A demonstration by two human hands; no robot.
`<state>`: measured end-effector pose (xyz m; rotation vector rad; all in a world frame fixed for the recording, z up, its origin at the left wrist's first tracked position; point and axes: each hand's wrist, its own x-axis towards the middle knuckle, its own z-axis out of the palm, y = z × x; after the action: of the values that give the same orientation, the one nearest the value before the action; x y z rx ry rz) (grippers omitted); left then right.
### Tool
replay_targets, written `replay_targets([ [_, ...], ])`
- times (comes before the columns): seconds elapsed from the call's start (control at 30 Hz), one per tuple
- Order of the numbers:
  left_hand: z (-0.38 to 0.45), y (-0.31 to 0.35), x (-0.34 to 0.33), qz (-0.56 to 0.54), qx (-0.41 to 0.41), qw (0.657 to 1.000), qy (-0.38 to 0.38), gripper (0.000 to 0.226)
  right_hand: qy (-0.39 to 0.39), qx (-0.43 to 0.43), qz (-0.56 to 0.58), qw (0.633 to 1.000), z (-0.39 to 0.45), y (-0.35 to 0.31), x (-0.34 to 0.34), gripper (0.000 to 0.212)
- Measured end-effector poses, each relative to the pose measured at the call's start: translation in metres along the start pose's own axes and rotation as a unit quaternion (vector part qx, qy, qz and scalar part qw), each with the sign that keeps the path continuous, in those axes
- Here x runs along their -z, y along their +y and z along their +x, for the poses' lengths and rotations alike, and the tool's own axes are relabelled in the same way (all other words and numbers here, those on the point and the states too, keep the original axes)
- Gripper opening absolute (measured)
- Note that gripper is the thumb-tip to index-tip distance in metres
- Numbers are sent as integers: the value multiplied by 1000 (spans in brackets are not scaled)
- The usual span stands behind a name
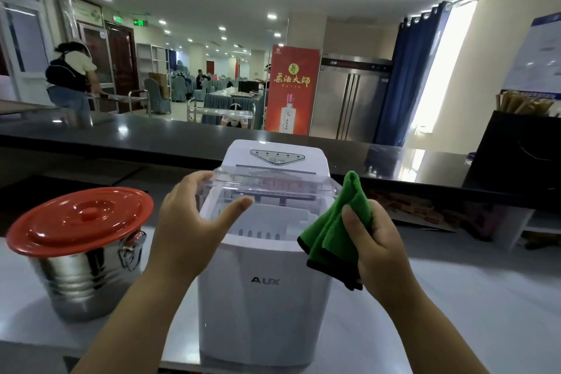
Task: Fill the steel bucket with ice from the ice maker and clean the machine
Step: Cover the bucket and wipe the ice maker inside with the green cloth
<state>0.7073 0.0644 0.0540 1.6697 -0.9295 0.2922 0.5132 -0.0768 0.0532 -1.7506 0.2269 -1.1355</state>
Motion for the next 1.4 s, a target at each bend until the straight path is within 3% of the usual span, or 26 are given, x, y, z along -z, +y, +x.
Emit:
replay_targets([
  [0.13,15,6,-4,-11,10,1000,13,94,18,23,-10,1000,15,-1,1,16],
  [0.37,50,9,-15,-13,-3,1000,6,69,41,51,-47,997,52,-5,3,18],
  [0.63,87,-1,-35,18,-9,999,-33,77,25,50,-63,996,94,13,9,5],
  [0.77,99,-5,-46,38,-13,999,-19,79,21,49,-84,995,113,20,9,51],
  [0.83,103,-8,-50,36,-3,999,-32,81,19,42,-87,995,121,22,8,56],
  [1.3,106,-32,-59,84,59,988,-116,85,41,58,-115,991,153,57,-1,57],
  [1.4,105,-35,-60,78,61,987,-123,80,56,68,-152,984,153,63,-5,34],
])
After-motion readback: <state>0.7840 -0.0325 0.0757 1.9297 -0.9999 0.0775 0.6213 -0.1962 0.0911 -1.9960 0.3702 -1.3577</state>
